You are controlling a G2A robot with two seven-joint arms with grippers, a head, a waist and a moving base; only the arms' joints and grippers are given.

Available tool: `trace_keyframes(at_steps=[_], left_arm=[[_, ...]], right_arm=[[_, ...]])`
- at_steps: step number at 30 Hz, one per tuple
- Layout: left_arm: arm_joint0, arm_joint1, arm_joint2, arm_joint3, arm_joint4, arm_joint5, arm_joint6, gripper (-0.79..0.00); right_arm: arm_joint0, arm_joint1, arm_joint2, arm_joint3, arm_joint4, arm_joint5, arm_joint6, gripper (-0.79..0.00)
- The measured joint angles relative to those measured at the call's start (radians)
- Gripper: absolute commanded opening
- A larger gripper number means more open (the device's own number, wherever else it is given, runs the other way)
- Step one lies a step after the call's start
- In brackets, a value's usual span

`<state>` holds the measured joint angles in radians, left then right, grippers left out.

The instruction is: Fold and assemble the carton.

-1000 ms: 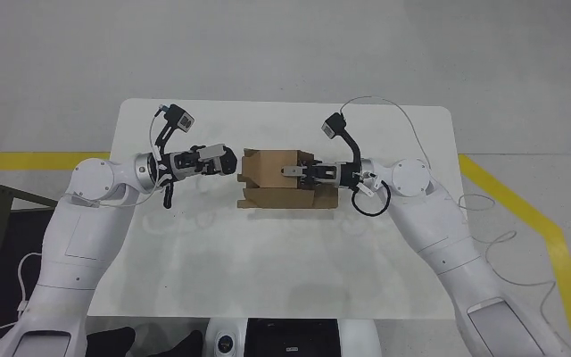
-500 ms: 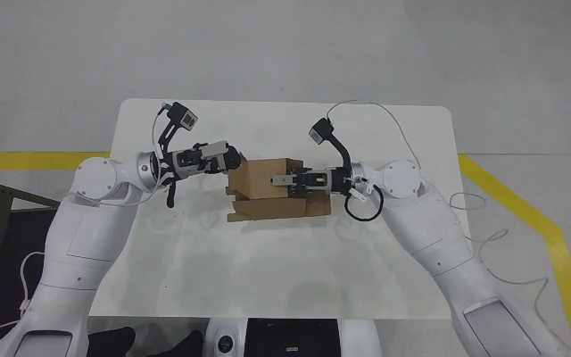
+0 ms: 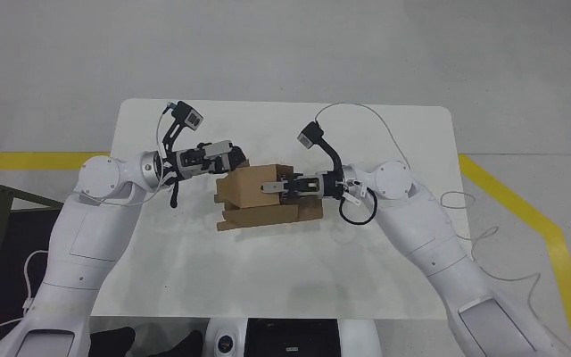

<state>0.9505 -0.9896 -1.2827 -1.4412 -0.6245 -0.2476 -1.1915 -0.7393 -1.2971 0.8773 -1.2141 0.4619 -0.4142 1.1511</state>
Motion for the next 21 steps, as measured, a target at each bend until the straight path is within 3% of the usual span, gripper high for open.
trace_keyframes(at_steps=[21], left_arm=[[0.012,-0.004,0.003,-0.02,-0.018,0.011,-0.009,0.0]], right_arm=[[0.01,-0.017,-0.01,0.038,0.015,-0.016,-0.002,-0.785]])
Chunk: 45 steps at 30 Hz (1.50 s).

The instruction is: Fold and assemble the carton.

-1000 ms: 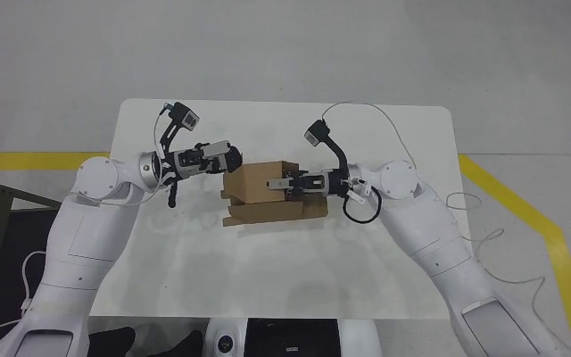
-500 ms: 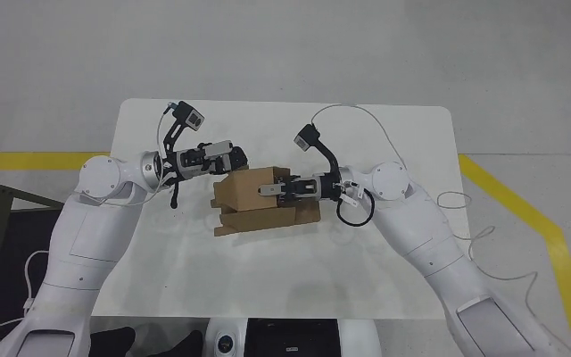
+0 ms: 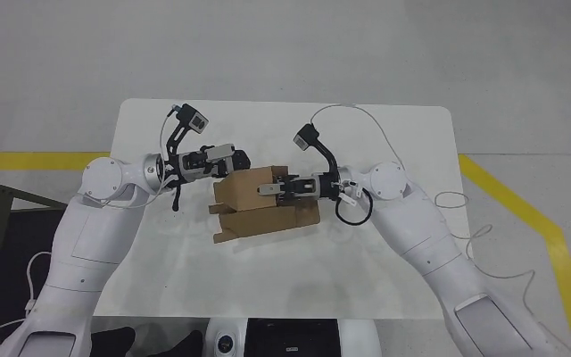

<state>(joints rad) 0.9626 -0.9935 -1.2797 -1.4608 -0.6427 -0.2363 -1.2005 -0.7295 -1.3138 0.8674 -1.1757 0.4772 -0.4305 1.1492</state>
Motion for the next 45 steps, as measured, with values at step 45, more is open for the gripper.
trace_keyframes(at_steps=[45], left_arm=[[0.051,0.006,-0.022,-0.077,0.049,-0.032,0.013,0.0]], right_arm=[[-0.029,0.034,0.15,-0.021,-0.179,0.047,-0.256,-0.785]])
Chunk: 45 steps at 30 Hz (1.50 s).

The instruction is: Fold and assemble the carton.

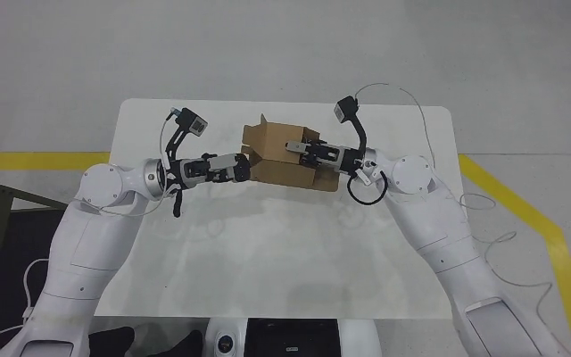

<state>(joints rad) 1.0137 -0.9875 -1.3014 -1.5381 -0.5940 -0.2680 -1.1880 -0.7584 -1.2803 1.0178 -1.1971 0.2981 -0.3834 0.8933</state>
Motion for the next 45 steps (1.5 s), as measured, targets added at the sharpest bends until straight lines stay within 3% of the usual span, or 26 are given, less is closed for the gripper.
trace_keyframes(at_steps=[29,35,45], left_arm=[[0.013,-0.001,0.005,-0.034,-0.017,0.019,-0.004,0.0],[0.03,0.002,-0.013,-0.032,0.029,0.03,0.052,0.0],[0.013,0.002,-0.028,0.02,0.062,0.027,0.094,0.0]], right_arm=[[-0.007,0.0,0.01,0.0,-0.03,0.004,-0.033,-0.785],[-0.034,0.004,0.018,-0.029,-0.049,0.027,-0.056,-0.785],[-0.073,0.017,0.038,-0.091,-0.023,0.055,0.045,-0.785]])
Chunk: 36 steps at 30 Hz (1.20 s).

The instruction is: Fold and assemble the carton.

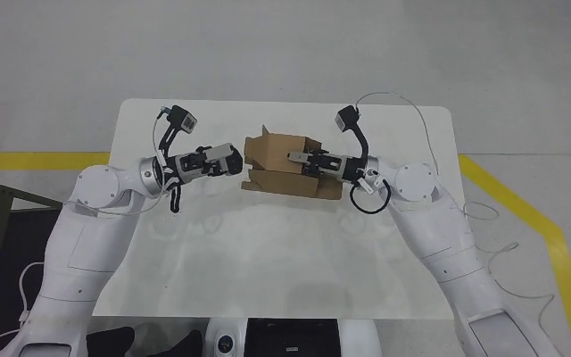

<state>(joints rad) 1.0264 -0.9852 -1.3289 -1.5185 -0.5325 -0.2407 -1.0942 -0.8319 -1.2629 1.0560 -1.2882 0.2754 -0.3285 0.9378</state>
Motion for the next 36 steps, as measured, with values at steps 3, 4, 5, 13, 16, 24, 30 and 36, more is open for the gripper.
trace_keyframes(at_steps=[3,4,5,13,16,24,30,36], left_arm=[[-0.001,-0.004,0.018,0.005,-0.002,0.0,0.011,0.0],[-0.002,-0.005,0.023,0.005,-0.003,0.0,0.013,0.0],[-0.002,-0.006,0.028,0.005,-0.005,0.0,0.015,0.0],[-0.013,-0.015,0.054,-0.001,-0.034,0.003,0.03,0.0],[-0.012,-0.016,0.06,-0.008,-0.044,0.009,0.015,0.0],[0.007,-0.018,0.067,-0.046,-0.054,0.026,0.005,0.0],[0.007,-0.024,0.09,-0.064,-0.063,0.032,0.013,0.0],[0.003,-0.03,0.113,-0.056,-0.064,0.038,0.013,0.0]], right_arm=[[-0.004,0.0,-0.002,-0.012,0.008,0.007,0.001,-0.785],[-0.005,-0.001,-0.004,-0.015,0.011,0.008,-0.001,-0.785],[-0.005,-0.002,-0.007,-0.017,0.014,0.009,-0.003,-0.785],[0.005,-0.011,-0.032,-0.019,0.025,0.005,-0.03,-0.785],[0.009,-0.014,-0.033,-0.008,0.015,0.005,-0.07,-0.785],[0.013,-0.022,-0.039,0.003,0.003,0.004,-0.139,-0.785],[0.015,-0.028,-0.045,0.008,0.004,0.001,-0.159,-0.785],[0.014,-0.031,-0.044,0.001,0.009,0.002,-0.169,-0.785]])
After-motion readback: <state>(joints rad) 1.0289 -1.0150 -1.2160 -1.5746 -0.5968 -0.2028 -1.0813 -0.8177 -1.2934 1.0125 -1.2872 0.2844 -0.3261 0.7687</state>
